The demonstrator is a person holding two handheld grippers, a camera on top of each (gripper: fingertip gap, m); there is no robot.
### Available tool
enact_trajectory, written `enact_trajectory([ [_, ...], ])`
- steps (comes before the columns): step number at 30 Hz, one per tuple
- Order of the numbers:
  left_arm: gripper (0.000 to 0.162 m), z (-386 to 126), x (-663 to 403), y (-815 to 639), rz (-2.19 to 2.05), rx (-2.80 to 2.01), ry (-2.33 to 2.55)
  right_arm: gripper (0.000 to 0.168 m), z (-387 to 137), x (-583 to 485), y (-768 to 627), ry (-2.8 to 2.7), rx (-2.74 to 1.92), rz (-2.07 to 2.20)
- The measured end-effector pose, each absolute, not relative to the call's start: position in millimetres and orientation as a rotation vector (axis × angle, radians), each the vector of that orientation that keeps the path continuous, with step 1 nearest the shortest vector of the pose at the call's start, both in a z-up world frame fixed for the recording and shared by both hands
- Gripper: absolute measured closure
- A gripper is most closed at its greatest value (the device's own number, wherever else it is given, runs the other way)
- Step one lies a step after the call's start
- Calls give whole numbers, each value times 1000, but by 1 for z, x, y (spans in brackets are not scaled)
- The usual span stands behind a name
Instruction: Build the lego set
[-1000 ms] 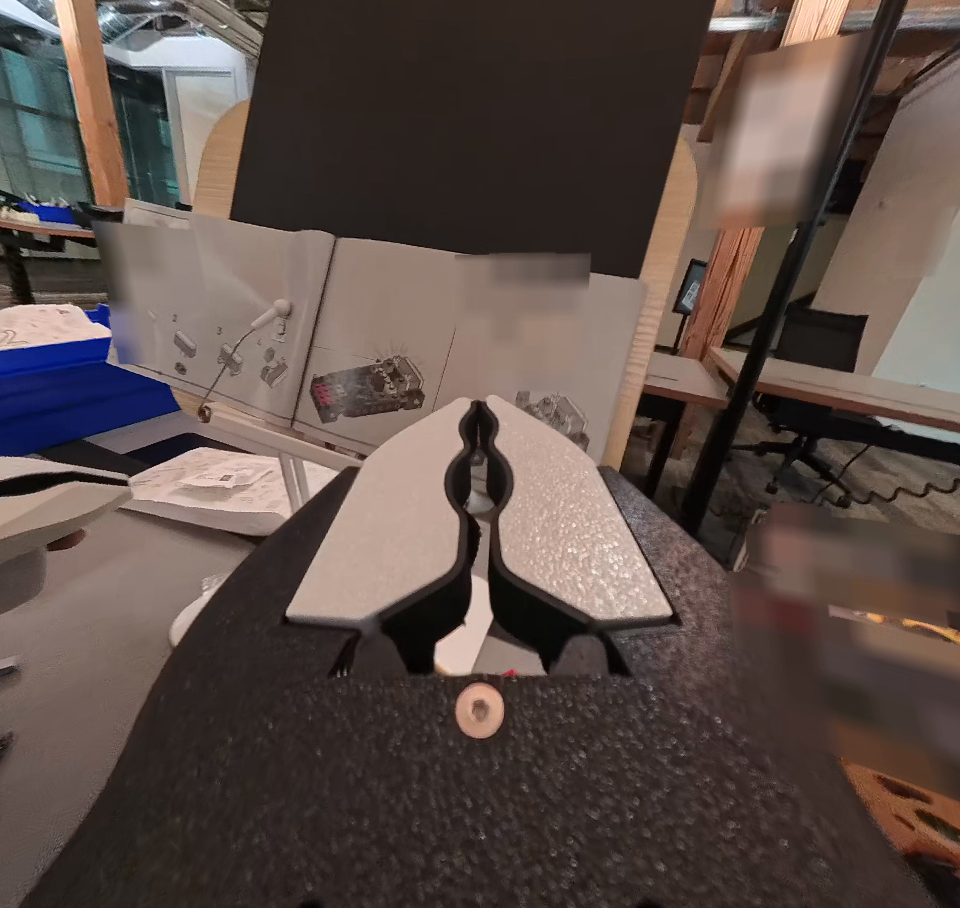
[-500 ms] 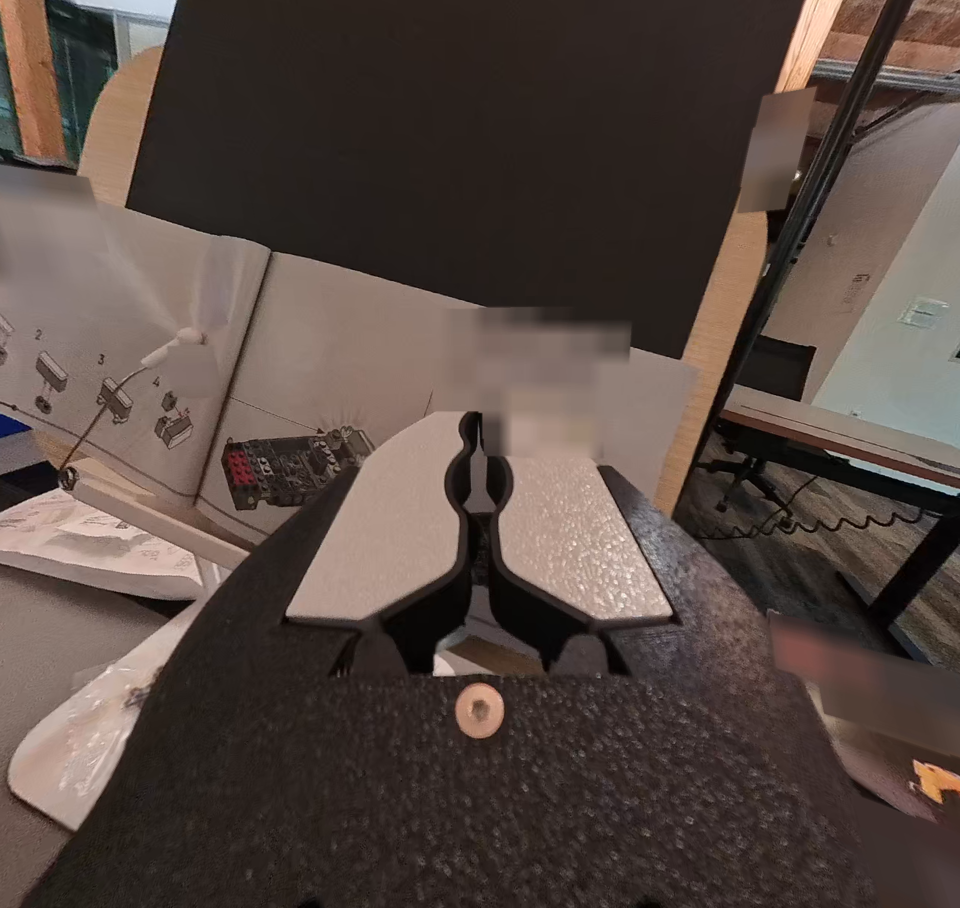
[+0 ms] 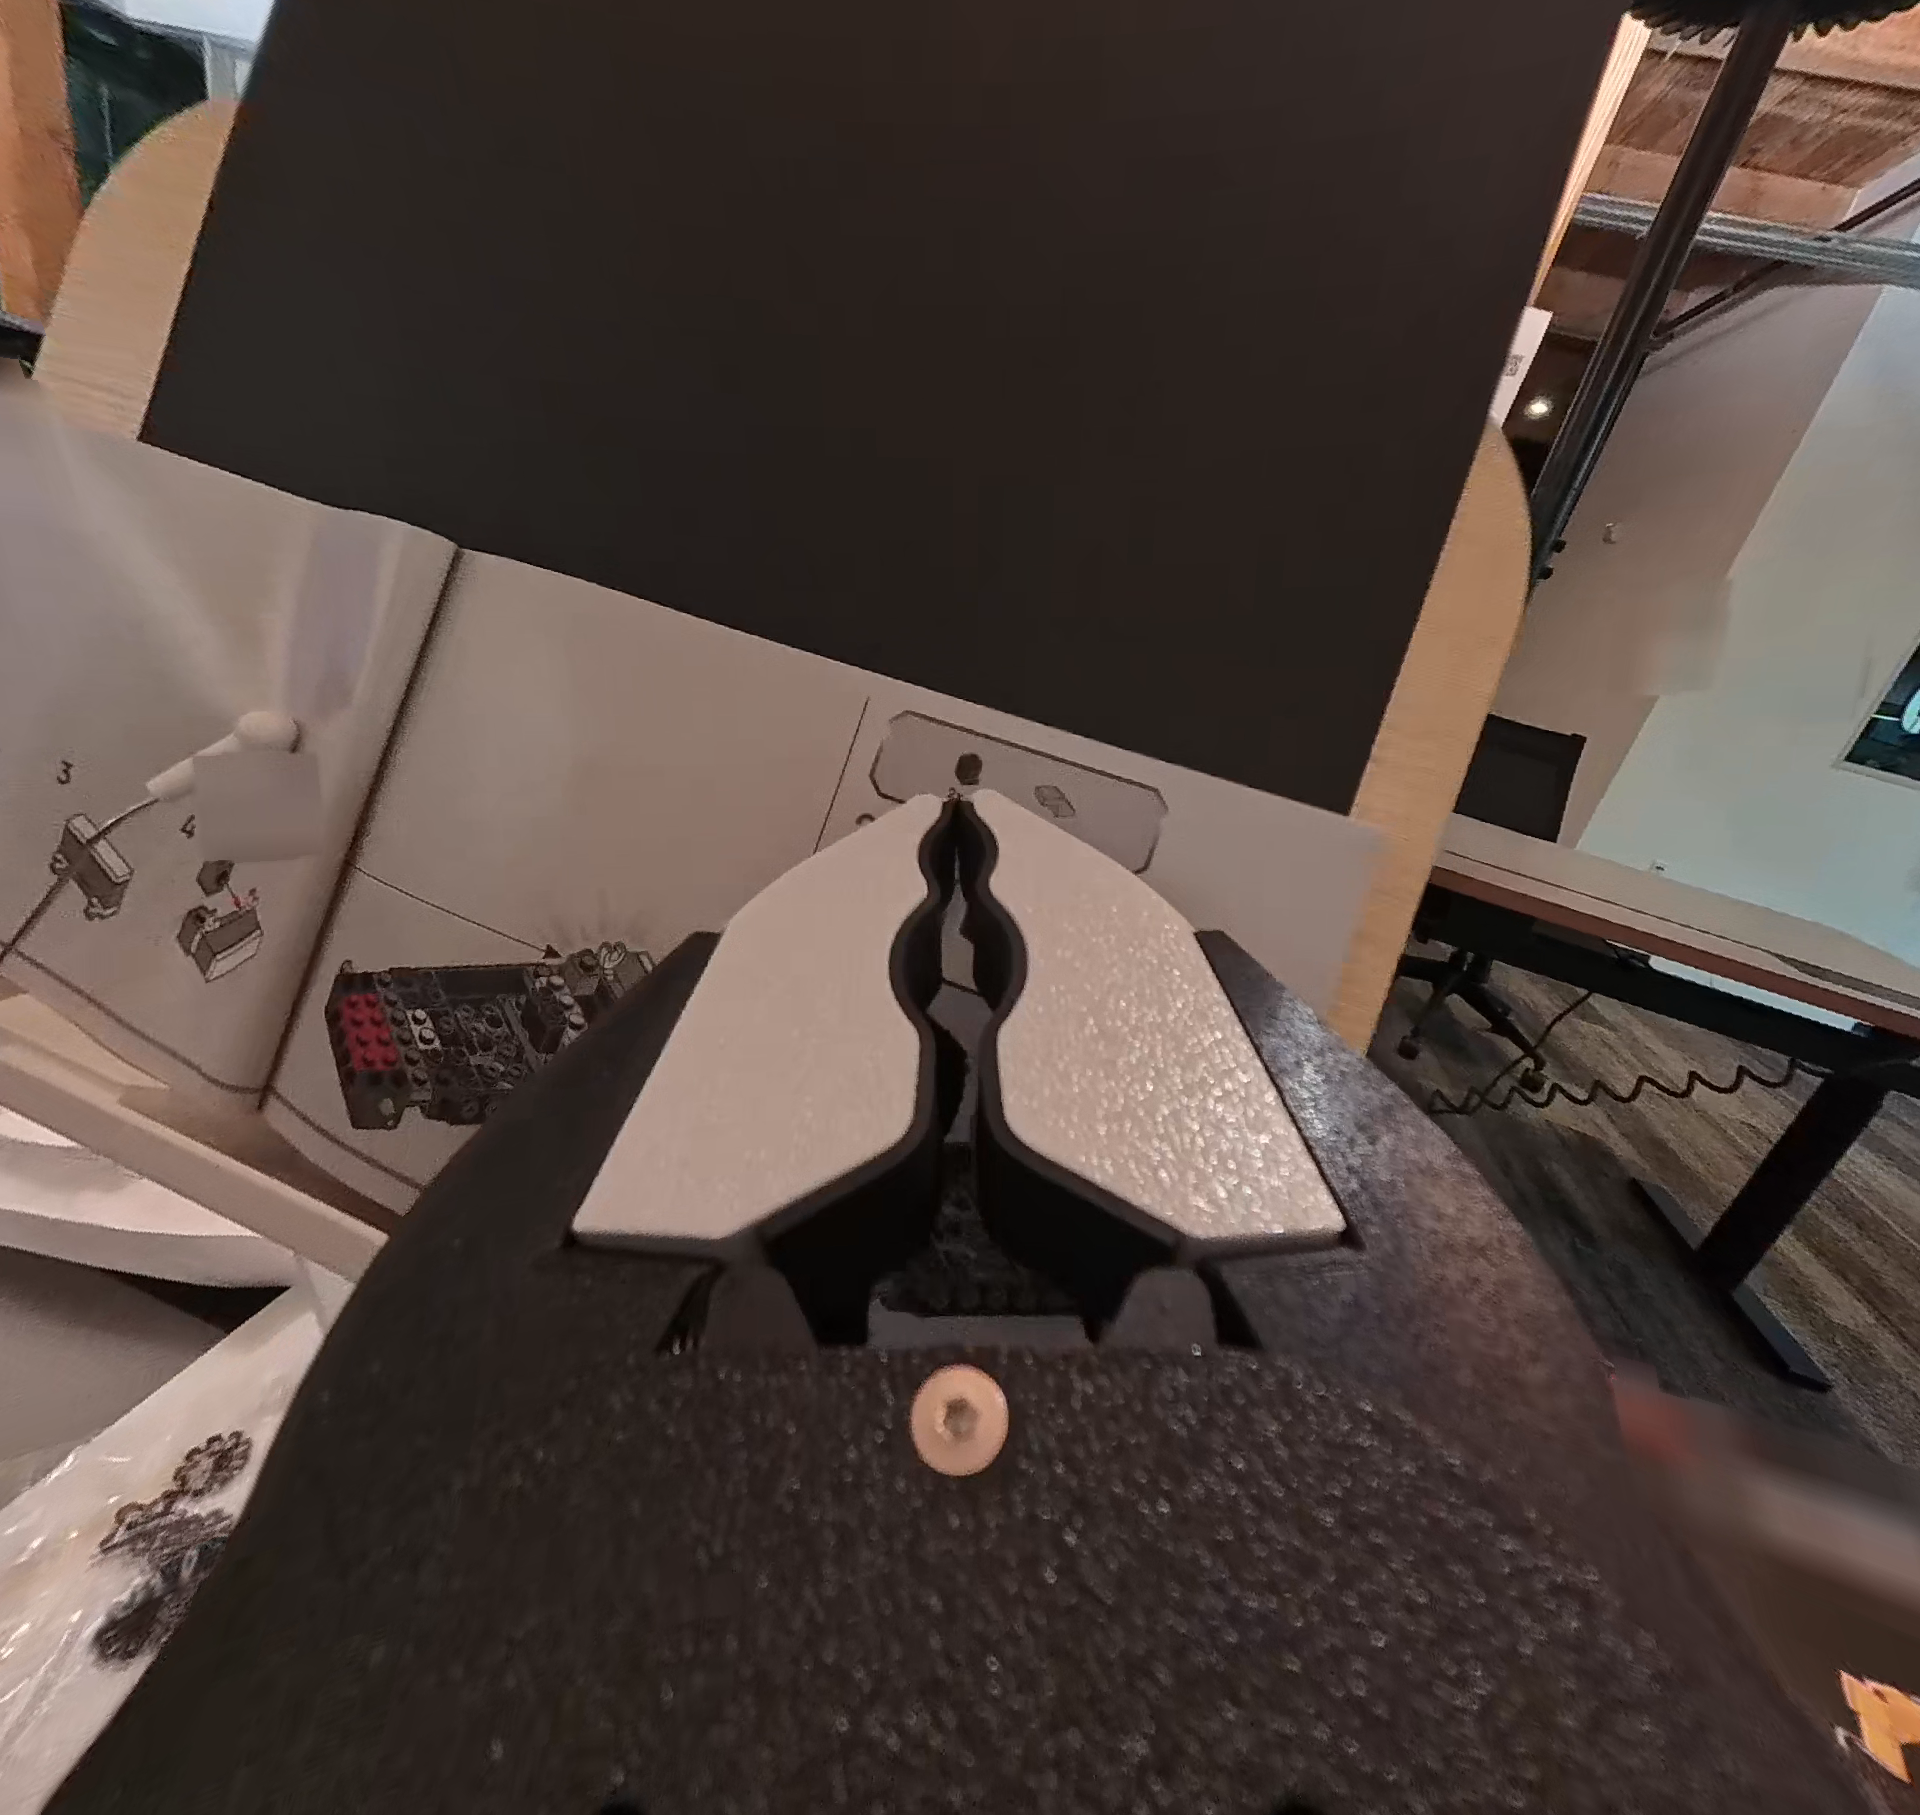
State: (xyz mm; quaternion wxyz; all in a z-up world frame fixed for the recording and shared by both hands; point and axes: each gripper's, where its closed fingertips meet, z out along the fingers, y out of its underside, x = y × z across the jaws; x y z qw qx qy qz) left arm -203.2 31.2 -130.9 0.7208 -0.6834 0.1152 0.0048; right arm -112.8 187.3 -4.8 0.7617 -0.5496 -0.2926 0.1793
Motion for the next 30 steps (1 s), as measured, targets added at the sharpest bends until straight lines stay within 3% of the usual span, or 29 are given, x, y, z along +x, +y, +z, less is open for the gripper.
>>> enact_trajectory([
  [30, 162, -134, -197, 31, -1, -1517, 276, 166, -8, -103, 183, -697, -1176, 321],
])
